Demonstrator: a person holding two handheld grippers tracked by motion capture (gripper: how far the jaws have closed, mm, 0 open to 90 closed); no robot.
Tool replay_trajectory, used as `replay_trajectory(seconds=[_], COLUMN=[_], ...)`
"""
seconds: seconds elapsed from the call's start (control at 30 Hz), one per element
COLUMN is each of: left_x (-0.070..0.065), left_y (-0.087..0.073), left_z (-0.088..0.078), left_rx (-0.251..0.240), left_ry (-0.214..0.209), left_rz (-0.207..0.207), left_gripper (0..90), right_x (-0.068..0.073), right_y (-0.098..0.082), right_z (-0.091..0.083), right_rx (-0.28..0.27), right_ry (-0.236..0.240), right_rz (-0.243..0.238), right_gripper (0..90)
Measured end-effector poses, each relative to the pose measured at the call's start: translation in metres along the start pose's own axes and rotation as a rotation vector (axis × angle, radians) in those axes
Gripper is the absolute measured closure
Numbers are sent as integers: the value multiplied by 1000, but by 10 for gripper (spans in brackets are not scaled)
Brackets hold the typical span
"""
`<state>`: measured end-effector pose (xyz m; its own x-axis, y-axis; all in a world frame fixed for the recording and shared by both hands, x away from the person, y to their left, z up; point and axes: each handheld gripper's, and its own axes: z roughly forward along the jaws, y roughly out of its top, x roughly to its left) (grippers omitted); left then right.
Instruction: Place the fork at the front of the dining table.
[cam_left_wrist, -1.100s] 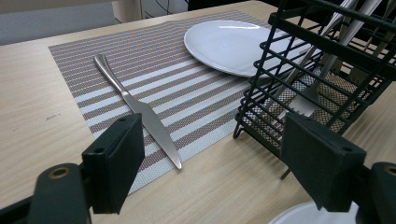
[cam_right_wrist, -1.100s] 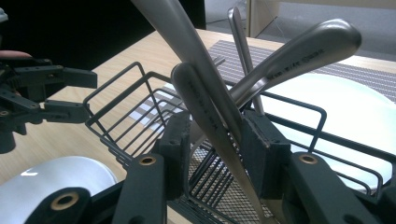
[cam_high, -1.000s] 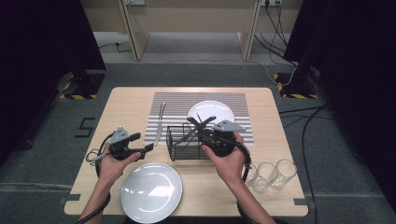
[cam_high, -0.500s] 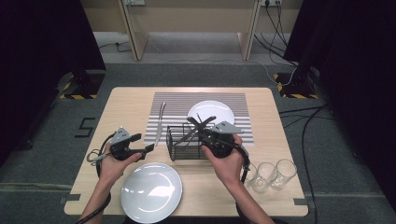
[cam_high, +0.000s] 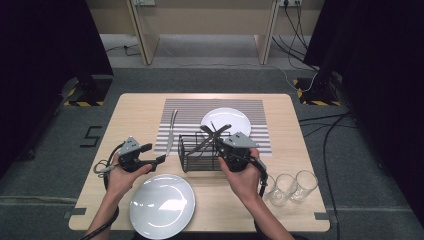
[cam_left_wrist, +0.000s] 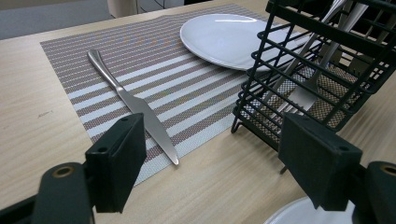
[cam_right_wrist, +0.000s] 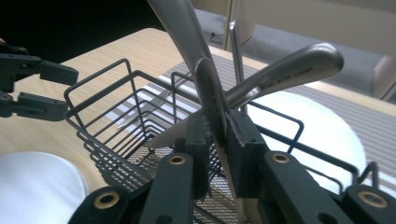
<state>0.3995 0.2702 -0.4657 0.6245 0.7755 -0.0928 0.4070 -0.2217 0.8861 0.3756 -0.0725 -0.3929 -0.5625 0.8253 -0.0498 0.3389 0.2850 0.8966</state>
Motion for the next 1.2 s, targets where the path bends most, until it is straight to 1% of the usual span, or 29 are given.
replay_trajectory(seconds=[0.03,0.07,0.17,0.3,0.37,0.43,0.57,0.67,0.8,0.87,0.9,0.97,1.07,1.1,1.17,1.2], left_x=[0,0,-1,-1,-1,-1,-1,0,0,0,0,0,0,0,0,0], left_y=[0,0,0,0,0,0,0,0,-1,-1,-1,-1,-1,-1,-1,-1], left_z=[0,0,1,2,2,1,1,1,1,1,2,2,2,2,2,2], left_rx=[0,0,-1,0,1,0,-2,-3,0,1,1,1,1,1,2,1], left_ry=[0,-1,-4,-4,-5,-5,-6,-4,-3,-4,-4,-4,-4,-4,-3,-3], left_rz=[1,0,1,2,3,2,2,2,4,5,5,5,3,4,4,4], left_gripper=[230,230,231,231,231,232,232,233,233,234,234,234,235,235,236,236], right_x=[0,0,-5,-7,-7,-7,-7,-8,-9,-8,-9,-10,-13,-15,-17,-19], right_y=[0,1,2,2,1,0,-3,-6,-7,-7,-7,-6,-4,-3,-1,0], right_z=[-1,-2,-1,0,0,1,5,8,9,8,7,4,-1,-2,-5,-5], right_rx=[-9,-12,-4,-7,-9,-15,-3,0,1,-6,-10,-21,-37,-41,-44,-43], right_ry=[-26,-32,-38,-38,-45,-46,-51,-49,-42,-53,-51,-73,-83,-75,-71,-61], right_rz=[-16,-11,5,7,-4,-2,-17,-17,-16,-23,-28,-40,-25,-10,4,21], right_gripper=[833,835,837,835,835,832,824,818,827,839,846,859,870,871,871,871])
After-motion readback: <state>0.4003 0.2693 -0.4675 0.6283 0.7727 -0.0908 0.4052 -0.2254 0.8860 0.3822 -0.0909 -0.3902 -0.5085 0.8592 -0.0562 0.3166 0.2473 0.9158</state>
